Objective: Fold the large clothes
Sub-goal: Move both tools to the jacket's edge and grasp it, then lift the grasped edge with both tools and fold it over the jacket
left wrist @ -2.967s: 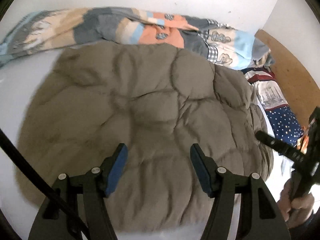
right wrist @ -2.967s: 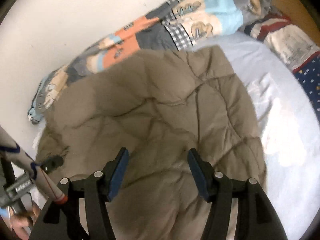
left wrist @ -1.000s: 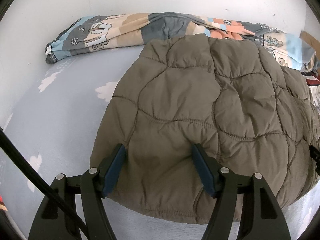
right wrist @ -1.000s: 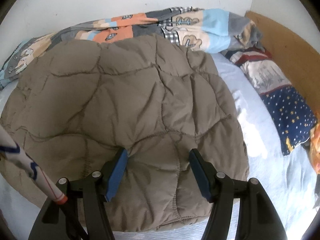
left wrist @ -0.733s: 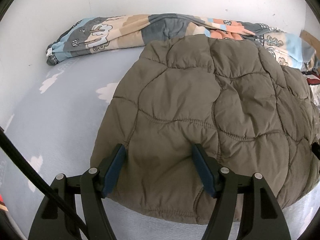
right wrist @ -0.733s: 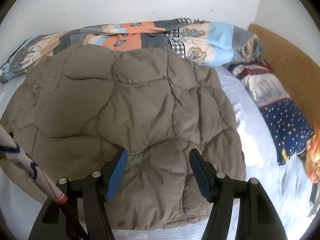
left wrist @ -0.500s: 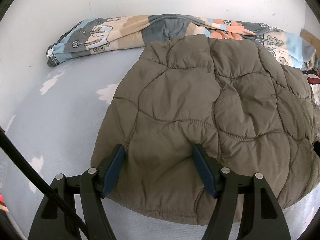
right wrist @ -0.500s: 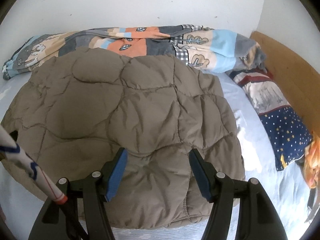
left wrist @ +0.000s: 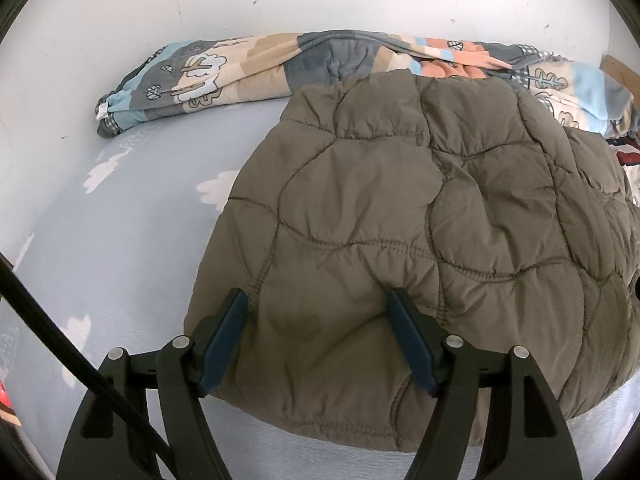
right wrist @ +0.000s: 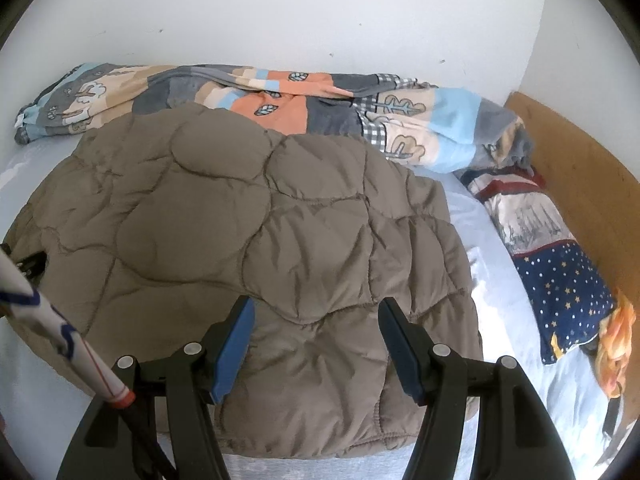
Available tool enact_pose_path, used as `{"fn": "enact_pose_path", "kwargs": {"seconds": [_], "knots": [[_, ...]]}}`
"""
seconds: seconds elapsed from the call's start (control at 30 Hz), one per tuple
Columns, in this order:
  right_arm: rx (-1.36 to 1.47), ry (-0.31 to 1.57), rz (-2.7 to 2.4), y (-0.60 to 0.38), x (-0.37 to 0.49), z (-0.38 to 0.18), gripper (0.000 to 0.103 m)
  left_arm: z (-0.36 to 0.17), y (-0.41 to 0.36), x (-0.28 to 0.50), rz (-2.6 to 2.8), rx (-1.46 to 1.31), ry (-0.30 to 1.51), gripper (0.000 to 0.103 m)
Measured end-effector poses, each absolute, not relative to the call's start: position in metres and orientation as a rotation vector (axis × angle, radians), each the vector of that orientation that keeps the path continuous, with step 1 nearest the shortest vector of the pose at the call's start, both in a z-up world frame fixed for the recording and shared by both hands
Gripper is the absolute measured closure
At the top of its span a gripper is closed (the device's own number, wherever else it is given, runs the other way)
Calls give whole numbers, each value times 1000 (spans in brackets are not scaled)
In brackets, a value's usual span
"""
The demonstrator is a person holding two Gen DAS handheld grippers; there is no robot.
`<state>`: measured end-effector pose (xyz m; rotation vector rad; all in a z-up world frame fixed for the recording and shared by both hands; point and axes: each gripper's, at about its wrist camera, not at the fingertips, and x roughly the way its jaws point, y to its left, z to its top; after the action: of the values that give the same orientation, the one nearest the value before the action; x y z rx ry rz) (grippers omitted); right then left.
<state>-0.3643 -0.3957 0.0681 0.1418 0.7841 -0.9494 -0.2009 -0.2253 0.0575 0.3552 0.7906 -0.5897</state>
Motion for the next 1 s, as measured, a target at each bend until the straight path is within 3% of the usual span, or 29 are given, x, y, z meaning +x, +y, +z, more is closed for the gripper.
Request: {"fn": "enact_pose_path", "kwargs": {"seconds": [0.53,0.77,1.0], "knots": [[152,786,-941,-394,-364,69,34,58,-224,-202,-580,357,792,28],[297,768,-933,-410,-386,75,34,64,-218,-203,-588,351,805,28],[482,702,-949,-438,-431,90,27,77,-200,-198,-619,271,852,28]]}}
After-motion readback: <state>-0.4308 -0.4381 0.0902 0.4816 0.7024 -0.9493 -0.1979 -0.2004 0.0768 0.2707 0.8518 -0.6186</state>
